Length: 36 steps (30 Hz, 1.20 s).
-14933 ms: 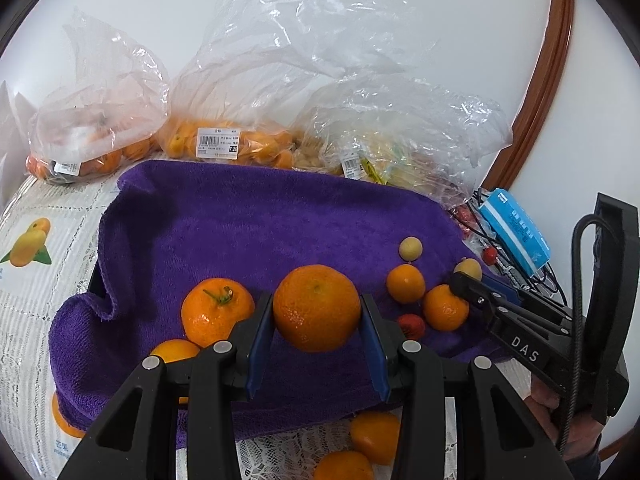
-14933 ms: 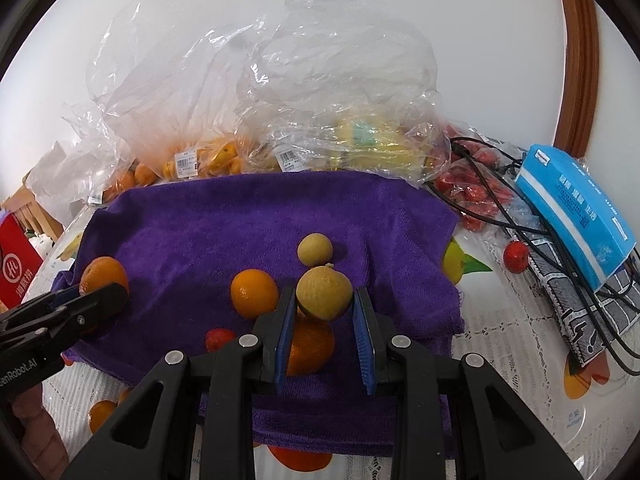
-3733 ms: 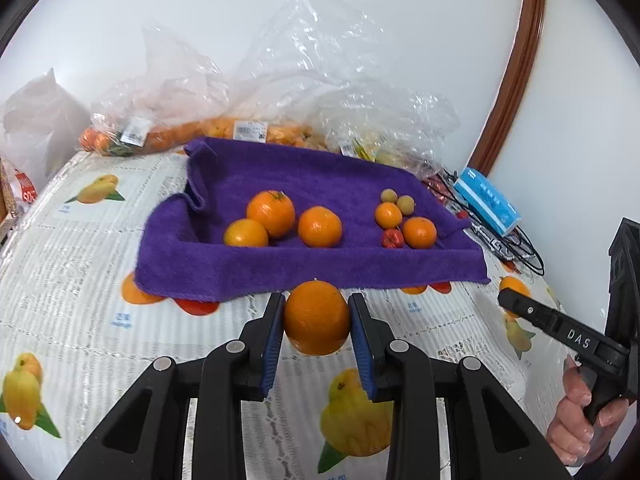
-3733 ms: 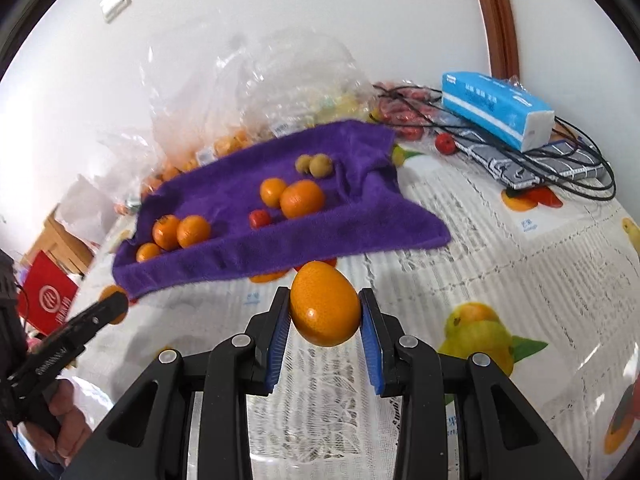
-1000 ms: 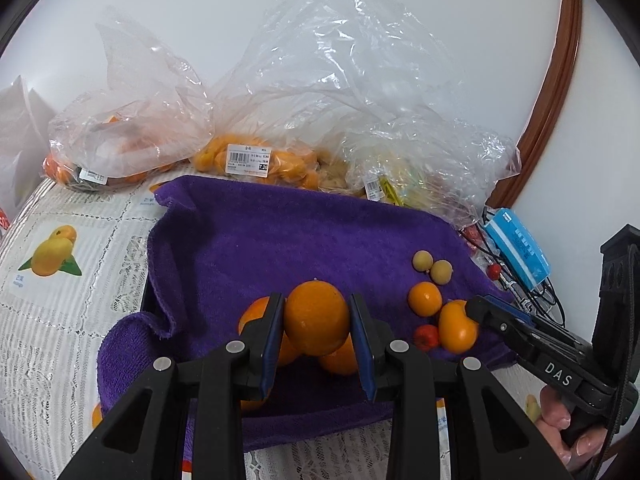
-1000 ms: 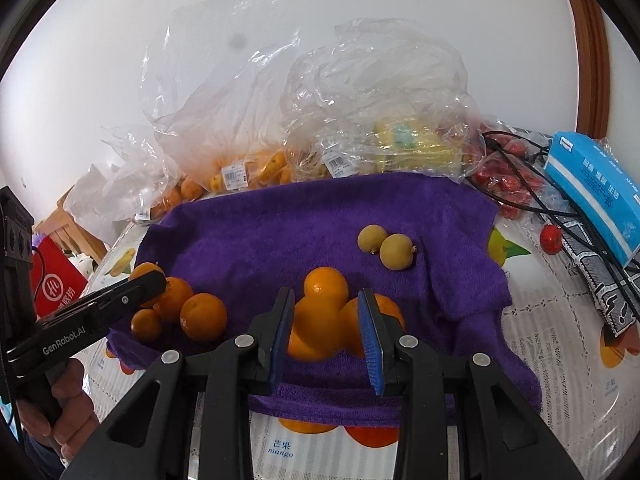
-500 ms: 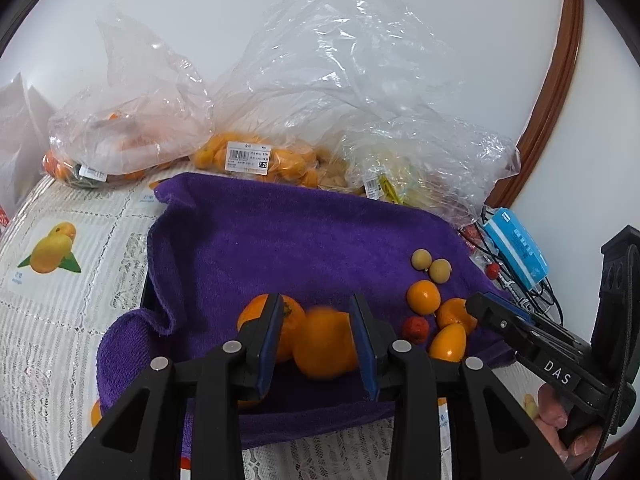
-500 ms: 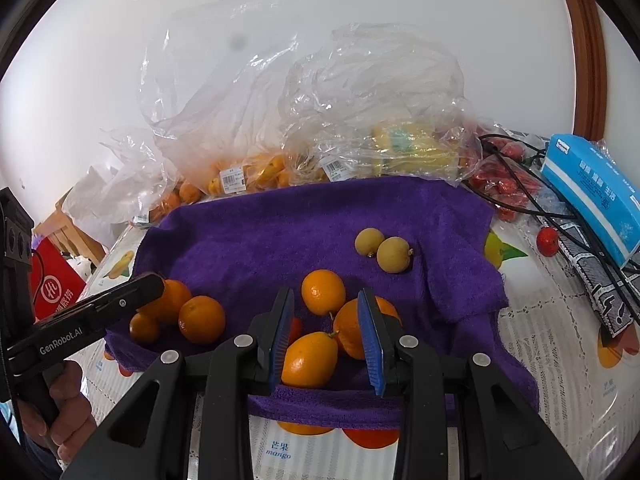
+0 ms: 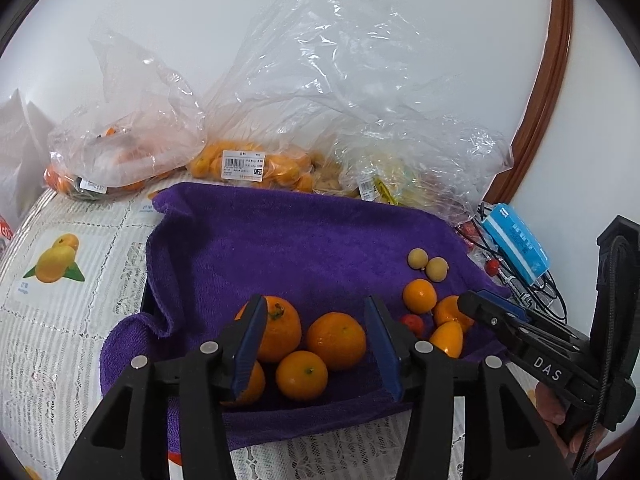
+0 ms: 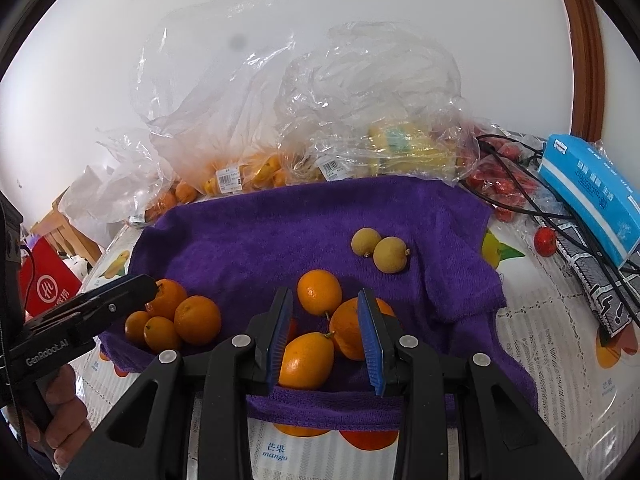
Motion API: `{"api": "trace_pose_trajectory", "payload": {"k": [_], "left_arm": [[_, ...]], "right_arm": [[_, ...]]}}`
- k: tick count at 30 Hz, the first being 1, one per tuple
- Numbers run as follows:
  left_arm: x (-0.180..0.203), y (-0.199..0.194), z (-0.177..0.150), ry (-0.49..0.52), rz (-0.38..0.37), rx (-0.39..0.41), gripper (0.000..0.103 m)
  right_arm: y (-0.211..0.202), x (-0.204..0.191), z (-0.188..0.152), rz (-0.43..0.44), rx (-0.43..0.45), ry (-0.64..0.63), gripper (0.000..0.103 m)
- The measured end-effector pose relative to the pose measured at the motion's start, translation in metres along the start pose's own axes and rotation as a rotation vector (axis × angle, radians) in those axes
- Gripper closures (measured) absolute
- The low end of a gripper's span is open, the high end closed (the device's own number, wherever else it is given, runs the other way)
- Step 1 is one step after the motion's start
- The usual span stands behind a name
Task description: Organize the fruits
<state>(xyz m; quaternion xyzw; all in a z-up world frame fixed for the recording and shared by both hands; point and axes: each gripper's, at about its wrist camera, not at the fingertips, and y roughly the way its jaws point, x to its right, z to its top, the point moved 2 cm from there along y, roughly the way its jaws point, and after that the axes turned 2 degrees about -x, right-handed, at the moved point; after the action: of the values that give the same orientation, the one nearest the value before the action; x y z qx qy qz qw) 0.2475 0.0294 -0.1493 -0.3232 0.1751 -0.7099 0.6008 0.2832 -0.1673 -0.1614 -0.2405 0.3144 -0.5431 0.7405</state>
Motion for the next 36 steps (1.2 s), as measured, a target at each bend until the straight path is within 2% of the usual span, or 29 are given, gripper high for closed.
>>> {"api": "trace_pose_trajectory", "payload": {"k": [8,17,24,31,36], "left_arm": [[0.002,0.000,-0.001,0.004,0.002,-0.002,0.048],[-0.002,0.004,-0.001,-0.013,0.011,-0.020,0.047],[-0.002,-0.004,0.001,-0.016,0.011,0.007,0.043],[-0.002,-0.015,0.004,-0.032,0.037,0.010,0.042],[0.004,-0.040,0.004,-0.026,0.075,0.028,0.039]], "right_arm": [[0.000,-0.002,0.000,-0.016,-0.003,-0.010,0.066],[0.005,-0.006,-0.004,-0.047,-0.010,-0.044,0.064],[0.001,-0.011,-0.004,-0.076,0.013,-0.079,0.061],[-0.015,-0.008,-0.002,-0.091,0.014,-0.041,0.057],[-0.047,-0.005,0.002,-0.114,-0.001,-0.005,0.057]]}}
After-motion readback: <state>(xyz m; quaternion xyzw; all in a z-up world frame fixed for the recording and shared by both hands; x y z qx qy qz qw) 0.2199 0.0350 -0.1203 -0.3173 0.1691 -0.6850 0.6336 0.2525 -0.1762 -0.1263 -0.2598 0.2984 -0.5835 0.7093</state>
